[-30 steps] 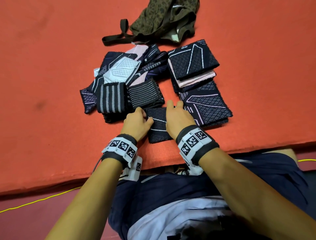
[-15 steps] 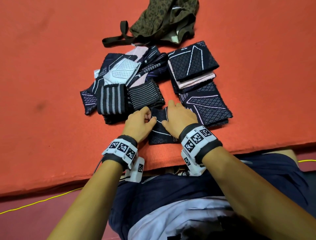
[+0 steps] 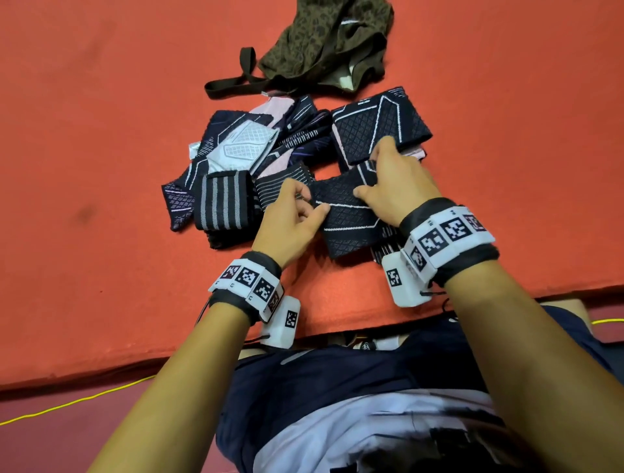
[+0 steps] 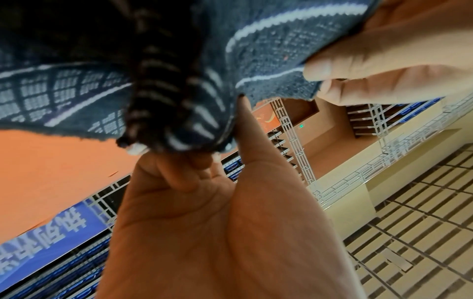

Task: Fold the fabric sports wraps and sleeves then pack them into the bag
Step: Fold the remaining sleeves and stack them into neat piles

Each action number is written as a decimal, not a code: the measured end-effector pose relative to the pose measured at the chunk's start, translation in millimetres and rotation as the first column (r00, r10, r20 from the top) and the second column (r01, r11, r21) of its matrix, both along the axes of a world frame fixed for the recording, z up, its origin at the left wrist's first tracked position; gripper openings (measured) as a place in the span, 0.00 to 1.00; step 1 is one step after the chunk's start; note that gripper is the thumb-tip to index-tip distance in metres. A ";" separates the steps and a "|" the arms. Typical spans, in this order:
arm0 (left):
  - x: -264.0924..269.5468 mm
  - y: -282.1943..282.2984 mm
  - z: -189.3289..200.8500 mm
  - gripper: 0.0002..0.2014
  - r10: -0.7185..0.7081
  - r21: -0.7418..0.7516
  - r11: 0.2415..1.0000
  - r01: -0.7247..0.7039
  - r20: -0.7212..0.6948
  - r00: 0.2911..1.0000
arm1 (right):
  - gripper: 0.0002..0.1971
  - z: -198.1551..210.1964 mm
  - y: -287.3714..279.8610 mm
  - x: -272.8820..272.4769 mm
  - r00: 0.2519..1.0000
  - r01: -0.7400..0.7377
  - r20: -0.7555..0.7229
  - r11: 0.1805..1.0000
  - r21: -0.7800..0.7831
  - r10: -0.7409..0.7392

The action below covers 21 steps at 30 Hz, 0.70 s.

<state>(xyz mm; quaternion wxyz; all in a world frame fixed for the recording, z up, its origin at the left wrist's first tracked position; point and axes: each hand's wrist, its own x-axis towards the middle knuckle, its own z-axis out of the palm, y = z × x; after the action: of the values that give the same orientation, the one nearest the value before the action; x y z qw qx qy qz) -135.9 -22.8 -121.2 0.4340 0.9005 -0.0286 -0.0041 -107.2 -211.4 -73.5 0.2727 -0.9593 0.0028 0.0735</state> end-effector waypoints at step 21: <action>25.1 -68.0 -6.3 0.09 -0.206 0.002 0.978 0.208 -0.133 0.970 | 0.11 -18.8 -63.6 7.7 0.986 0.157 -0.037 0.978 -0.139 -0.164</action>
<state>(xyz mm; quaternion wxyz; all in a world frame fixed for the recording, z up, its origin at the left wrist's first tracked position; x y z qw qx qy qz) -110.8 -90.8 -127.6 0.4250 0.8937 -0.0933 -0.1091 -99.5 -275.0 -92.3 0.2117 -0.9702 0.0916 0.0739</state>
